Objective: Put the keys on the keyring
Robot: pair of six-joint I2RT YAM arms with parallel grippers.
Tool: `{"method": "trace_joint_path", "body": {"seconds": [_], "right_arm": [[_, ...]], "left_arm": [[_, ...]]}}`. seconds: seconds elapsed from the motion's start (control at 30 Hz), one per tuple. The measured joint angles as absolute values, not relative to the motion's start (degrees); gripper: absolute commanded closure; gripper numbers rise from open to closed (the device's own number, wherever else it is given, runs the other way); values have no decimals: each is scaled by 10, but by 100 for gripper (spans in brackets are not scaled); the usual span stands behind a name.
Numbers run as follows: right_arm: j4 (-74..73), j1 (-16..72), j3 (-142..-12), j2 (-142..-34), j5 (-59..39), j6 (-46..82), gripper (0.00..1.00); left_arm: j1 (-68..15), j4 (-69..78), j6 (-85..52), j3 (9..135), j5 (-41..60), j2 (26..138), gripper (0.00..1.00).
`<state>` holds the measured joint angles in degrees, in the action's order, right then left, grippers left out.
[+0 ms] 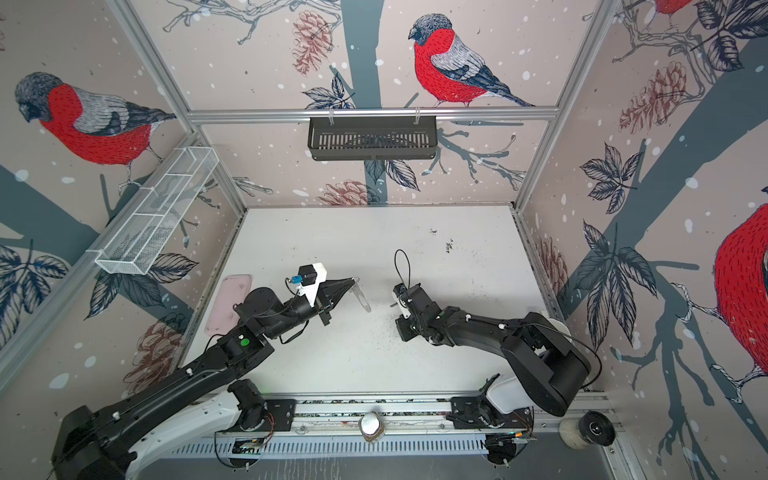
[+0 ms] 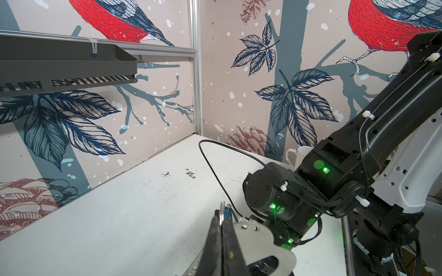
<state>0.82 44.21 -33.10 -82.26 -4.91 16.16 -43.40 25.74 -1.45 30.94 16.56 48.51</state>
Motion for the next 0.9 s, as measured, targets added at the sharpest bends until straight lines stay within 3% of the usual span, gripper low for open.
{"method": "trace_joint_path", "body": {"seconds": [0.9], "right_arm": [[10, 423, -387, -664, -41, 118, 100]], "left_arm": [[-439, 257, -14, 304, 163, 499, 100]]}}
